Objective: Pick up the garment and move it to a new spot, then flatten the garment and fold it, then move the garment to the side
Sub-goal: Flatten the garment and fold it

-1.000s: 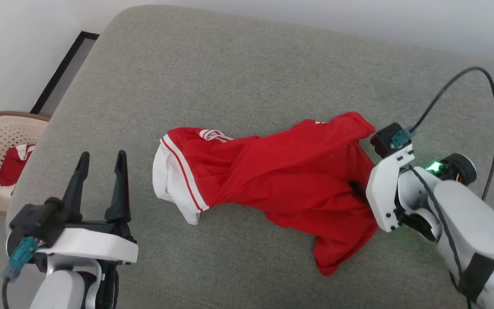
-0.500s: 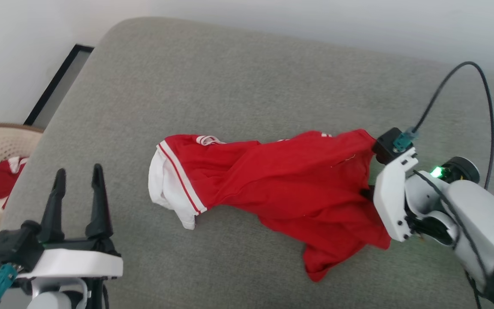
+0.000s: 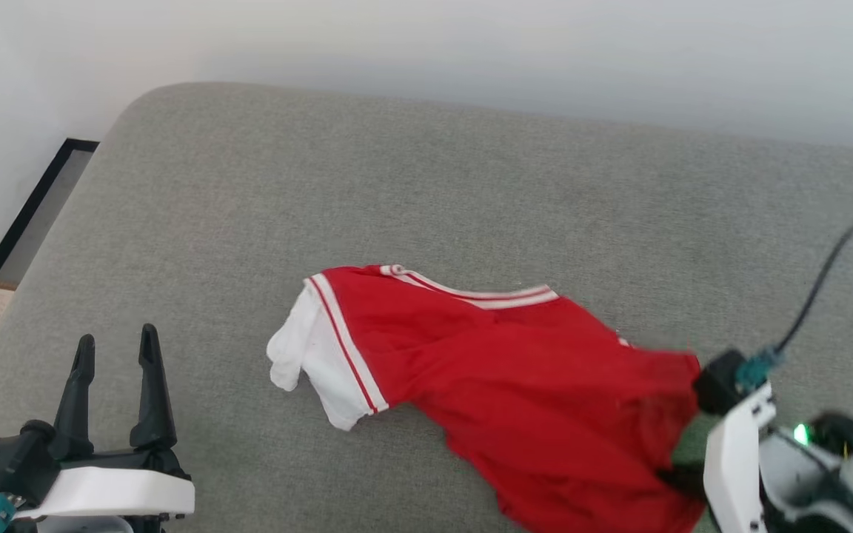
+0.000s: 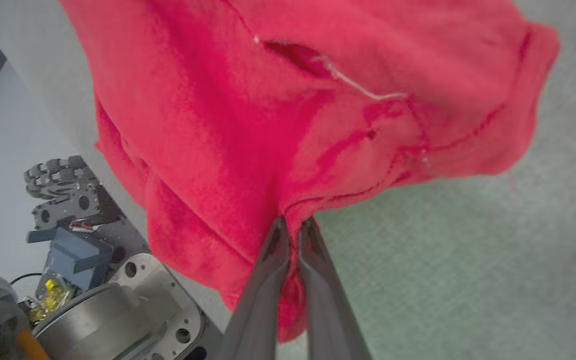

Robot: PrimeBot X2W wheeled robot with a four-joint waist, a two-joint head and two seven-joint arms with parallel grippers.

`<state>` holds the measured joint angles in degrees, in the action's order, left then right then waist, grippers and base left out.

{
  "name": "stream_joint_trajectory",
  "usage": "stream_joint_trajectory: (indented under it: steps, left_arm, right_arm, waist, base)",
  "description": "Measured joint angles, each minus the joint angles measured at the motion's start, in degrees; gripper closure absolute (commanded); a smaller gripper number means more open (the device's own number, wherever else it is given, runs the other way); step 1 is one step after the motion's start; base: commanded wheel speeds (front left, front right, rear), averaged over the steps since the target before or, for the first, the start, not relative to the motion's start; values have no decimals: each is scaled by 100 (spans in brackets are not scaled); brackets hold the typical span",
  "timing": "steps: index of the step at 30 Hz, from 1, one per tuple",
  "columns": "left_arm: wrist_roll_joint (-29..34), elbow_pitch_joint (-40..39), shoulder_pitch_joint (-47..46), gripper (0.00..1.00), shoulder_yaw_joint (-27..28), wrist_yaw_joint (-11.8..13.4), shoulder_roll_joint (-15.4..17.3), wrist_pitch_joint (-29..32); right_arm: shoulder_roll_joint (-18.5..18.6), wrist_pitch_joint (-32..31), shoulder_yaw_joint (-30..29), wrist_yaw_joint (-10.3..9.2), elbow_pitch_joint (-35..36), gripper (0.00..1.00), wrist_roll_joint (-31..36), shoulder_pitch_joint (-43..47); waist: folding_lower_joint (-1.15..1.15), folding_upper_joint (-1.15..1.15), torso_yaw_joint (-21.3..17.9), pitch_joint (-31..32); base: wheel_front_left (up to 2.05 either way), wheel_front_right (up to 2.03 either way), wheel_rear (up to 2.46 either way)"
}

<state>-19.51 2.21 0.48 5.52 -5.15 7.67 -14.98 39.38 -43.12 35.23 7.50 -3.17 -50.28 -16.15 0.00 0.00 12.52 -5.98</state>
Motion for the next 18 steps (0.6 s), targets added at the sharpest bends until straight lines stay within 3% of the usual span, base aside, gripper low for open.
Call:
stream_joint_trajectory:
  steps: [3,4,5,6,7,11,18]
  left_arm:
    - [33,66,19,0,7,-24,-14,0]
    - [60,100,42,0,-4,-41,-5,1]
    - [91,122,62,0,0,-42,-11,1]
    - [90,138,63,0,7,-47,-20,1]
    - [90,153,63,0,8,-59,-19,0]
    - [90,192,62,0,15,-90,-19,1]
    - [90,185,49,0,24,-134,-29,0]
  right_arm:
    - [-169,-12,-274,0,129,100,101,545]
    - [-266,30,-381,0,131,86,192,675]
    - [-379,78,-475,-1,114,62,249,778]
    - [-467,103,-531,0,101,4,369,861]
    - [-554,137,-609,0,78,0,488,931]
    - [-879,179,-981,-1,171,0,670,1121]
    - [-1101,-163,-1741,-1,1066,0,896,1178]
  waist:
    - [0,0,-47,16]
    - [0,0,-58,17]
    - [0,0,-68,16]
    - [0,0,-73,16]
    - [0,0,-78,16]
    - [0,0,-77,7]
    - [0,0,-39,-56]
  base:
    - [0,0,0]
    - [0,0,0]
    - [0,0,0]
    - [0,0,0]
    - [0,0,0]
    - [0,0,0]
    - [0,0,0]
